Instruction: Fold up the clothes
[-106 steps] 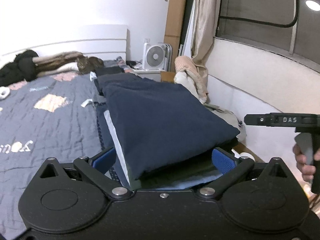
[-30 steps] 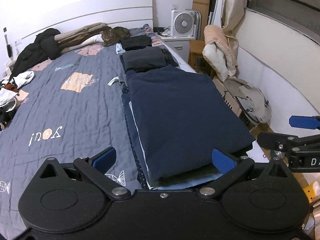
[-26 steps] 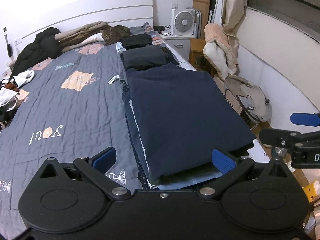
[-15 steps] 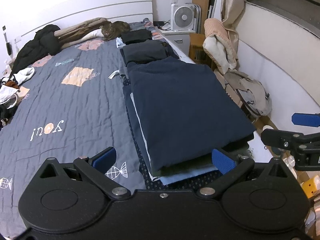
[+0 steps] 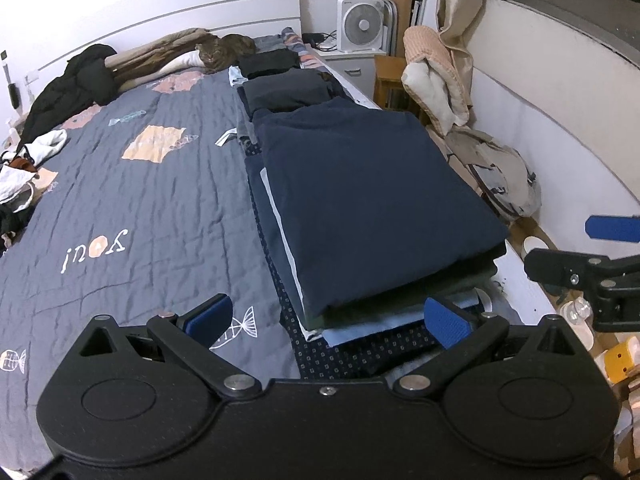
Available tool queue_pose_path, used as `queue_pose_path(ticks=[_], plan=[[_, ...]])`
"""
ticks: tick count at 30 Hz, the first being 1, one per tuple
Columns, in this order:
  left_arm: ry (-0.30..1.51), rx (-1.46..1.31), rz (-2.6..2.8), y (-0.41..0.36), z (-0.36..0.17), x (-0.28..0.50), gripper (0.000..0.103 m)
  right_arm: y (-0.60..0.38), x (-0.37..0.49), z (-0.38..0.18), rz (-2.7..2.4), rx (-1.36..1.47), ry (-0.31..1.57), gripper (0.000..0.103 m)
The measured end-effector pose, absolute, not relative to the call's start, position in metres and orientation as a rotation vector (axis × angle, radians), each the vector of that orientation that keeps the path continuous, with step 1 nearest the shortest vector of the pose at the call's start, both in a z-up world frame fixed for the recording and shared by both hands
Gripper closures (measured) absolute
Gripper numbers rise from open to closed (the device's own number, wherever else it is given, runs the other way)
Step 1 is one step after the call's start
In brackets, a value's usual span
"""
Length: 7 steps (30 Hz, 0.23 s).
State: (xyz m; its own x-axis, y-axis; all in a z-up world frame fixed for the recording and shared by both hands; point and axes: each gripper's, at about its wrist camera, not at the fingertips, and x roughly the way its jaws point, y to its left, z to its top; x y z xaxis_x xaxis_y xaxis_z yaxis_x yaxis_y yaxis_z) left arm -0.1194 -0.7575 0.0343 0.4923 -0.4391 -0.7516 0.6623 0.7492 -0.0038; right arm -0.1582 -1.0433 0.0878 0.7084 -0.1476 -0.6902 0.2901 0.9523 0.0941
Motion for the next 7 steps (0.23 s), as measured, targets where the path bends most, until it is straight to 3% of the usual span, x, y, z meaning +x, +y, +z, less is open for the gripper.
queue_pose_path(ticks=[7], plan=[[0.797,0.317,-0.696,-0.7574,0.0339,-0.1258,0.000,-1.0362,-0.1582,0.0888,-0.235,0.191,0.747,0.007]])
